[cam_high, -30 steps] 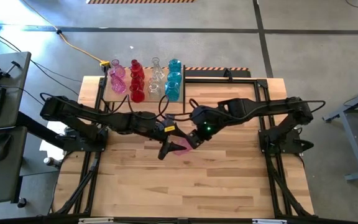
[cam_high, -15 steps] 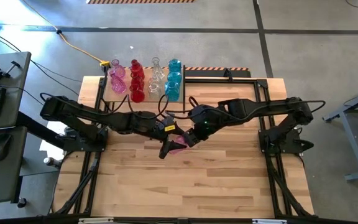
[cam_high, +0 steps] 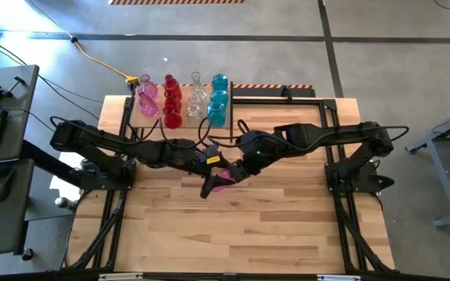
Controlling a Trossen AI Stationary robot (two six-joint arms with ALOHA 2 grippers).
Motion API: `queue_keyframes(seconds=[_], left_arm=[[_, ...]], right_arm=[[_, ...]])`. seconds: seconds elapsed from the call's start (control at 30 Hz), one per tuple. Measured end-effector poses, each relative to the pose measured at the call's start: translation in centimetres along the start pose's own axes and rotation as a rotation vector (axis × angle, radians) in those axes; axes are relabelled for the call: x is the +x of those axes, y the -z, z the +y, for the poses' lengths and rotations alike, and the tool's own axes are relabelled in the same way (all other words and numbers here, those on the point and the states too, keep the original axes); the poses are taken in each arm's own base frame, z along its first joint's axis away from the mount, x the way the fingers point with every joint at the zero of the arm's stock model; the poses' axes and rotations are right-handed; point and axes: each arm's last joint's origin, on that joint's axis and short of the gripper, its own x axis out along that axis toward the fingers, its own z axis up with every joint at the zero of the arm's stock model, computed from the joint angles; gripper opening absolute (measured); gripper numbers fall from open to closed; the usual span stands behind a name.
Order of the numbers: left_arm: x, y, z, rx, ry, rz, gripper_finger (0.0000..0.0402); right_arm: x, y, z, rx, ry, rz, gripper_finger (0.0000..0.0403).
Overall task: Sort vases onto shelf
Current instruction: Put the purple vase on the shelf aligned with the other purple vases
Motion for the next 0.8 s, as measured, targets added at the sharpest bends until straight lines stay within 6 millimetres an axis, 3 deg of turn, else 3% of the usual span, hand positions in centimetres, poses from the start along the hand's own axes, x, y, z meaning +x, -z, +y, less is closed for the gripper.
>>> queue_keyframes(seconds=[0.4,0.8], left_arm=[[-0.02,-0.07,-0.01,0.024,-0.01,-0.006,0.0154],[-0.02,-0.04,-0.02,0.024,-0.01,-0.003,0.0148]], right_arm=[[0.01,-0.11,0.01,0.007,0.003,-0.02,0.0001],[0.01,-0.11,0.02,0.025,0.001,-0.02,0.0001]])
